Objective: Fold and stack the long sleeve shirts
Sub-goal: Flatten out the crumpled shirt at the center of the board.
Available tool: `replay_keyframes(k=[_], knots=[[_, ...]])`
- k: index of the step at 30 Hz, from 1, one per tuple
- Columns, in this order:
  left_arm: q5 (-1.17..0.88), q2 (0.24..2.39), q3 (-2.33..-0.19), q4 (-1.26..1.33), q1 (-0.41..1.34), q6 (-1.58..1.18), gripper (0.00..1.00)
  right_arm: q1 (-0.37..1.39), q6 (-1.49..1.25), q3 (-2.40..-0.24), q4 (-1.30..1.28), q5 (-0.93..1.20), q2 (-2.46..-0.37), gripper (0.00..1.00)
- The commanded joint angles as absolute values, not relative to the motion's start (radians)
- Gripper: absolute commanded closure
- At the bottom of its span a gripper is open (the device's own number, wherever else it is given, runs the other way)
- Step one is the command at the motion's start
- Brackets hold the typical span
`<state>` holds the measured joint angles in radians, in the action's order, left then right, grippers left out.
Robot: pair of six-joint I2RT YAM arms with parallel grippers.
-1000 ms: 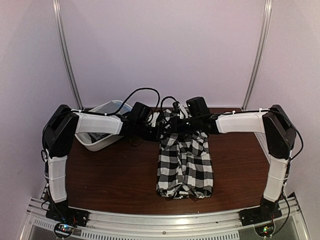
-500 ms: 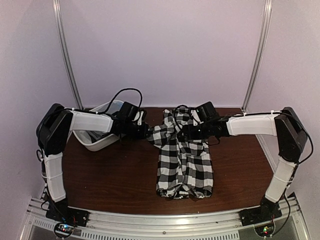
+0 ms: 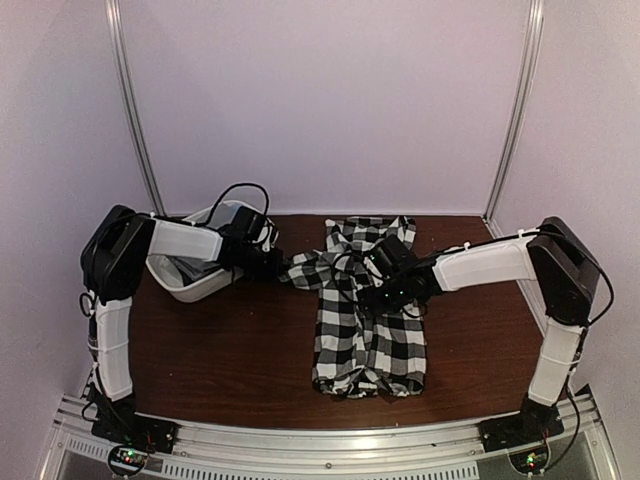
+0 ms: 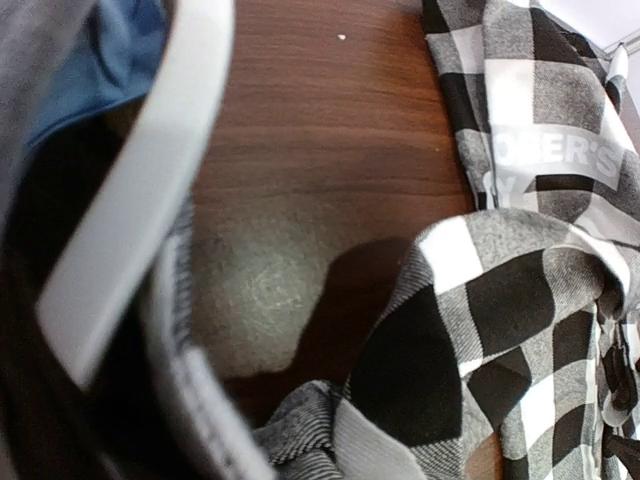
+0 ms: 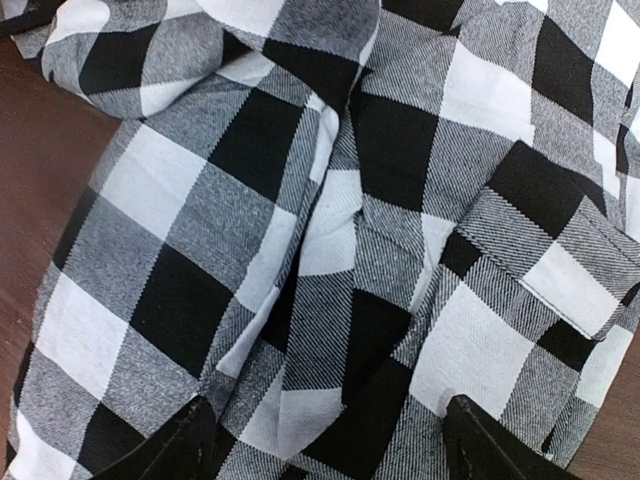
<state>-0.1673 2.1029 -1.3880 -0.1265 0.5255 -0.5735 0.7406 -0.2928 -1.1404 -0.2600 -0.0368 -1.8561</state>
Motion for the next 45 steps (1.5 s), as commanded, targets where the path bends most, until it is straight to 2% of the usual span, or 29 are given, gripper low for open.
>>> replay_keyframes(k=[1,6,19,23,30,45], knots=[[-0.144,2.127,-1.434,-0.12,0.491,-0.549,1.0,0.739,-0.287,-1.135,-0.273,-0.117,-1.886,0.23],[-0.146,2.148,-1.455,-0.123,0.46,-0.532,1.0,0.739,-0.299,-1.163,-0.27,-0.13,-1.927,0.34],[-0.124,2.138,-1.441,-0.132,0.386,-0.495,1.0,0.664,-0.377,-1.128,-0.233,-0.137,-1.82,0.89],[-0.108,2.136,-1.454,-0.146,0.366,-0.484,1.0,0.604,-0.389,-1.104,-0.225,-0.139,-1.769,0.99],[-0.113,2.115,-1.473,-0.172,0.273,-0.471,1.0,0.398,-0.382,-1.085,-0.252,-0.178,-1.684,1.0],[-0.142,2.151,-1.659,-0.274,0.152,-0.429,1.0,-0.037,-0.372,-1.146,-0.254,-0.154,-1.617,1.0]])
